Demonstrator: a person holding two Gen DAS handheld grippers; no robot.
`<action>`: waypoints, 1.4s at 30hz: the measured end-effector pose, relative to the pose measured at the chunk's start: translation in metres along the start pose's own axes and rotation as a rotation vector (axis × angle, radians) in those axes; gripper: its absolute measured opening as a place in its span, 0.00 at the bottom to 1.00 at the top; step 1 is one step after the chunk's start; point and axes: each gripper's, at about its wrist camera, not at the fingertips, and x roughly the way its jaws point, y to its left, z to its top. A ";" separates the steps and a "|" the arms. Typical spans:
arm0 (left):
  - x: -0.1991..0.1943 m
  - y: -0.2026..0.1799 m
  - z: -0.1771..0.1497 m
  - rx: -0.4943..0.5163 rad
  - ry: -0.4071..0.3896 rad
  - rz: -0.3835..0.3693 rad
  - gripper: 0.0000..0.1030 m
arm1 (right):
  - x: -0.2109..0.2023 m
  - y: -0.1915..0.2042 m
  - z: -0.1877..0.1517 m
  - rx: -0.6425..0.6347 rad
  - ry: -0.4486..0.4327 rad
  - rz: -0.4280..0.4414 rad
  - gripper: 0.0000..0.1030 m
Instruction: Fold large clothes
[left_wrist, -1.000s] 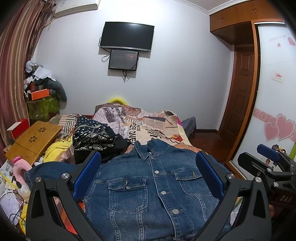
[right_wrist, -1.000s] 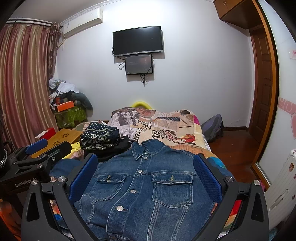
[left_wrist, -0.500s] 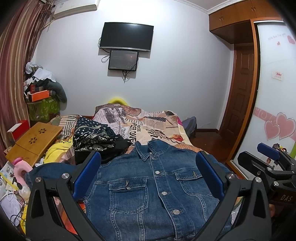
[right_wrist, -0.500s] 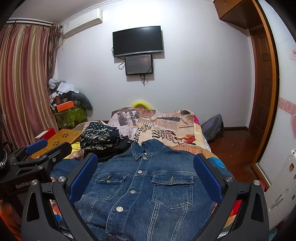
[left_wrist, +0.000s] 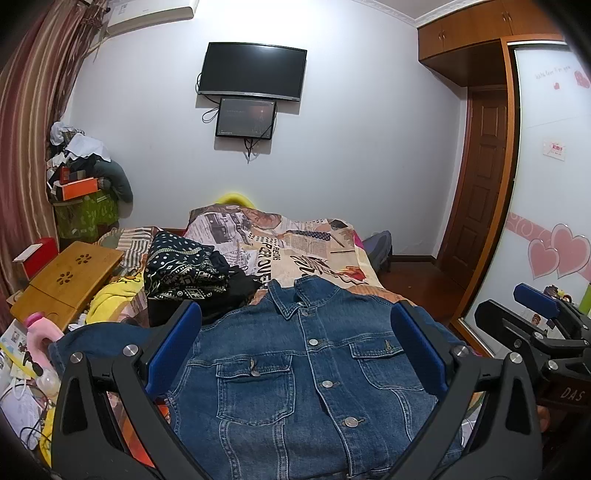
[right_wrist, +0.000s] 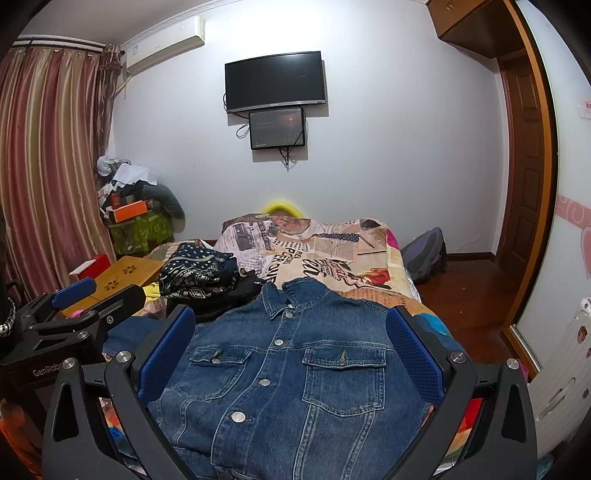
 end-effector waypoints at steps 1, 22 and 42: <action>0.001 -0.001 0.000 0.000 0.001 0.001 1.00 | -0.001 0.000 0.001 0.002 -0.001 0.000 1.00; 0.011 0.006 -0.003 -0.001 0.009 0.017 1.00 | 0.005 0.000 0.001 0.008 0.027 -0.008 1.00; 0.053 0.128 0.008 -0.101 0.002 0.338 1.00 | 0.060 -0.005 0.002 0.002 0.139 -0.063 1.00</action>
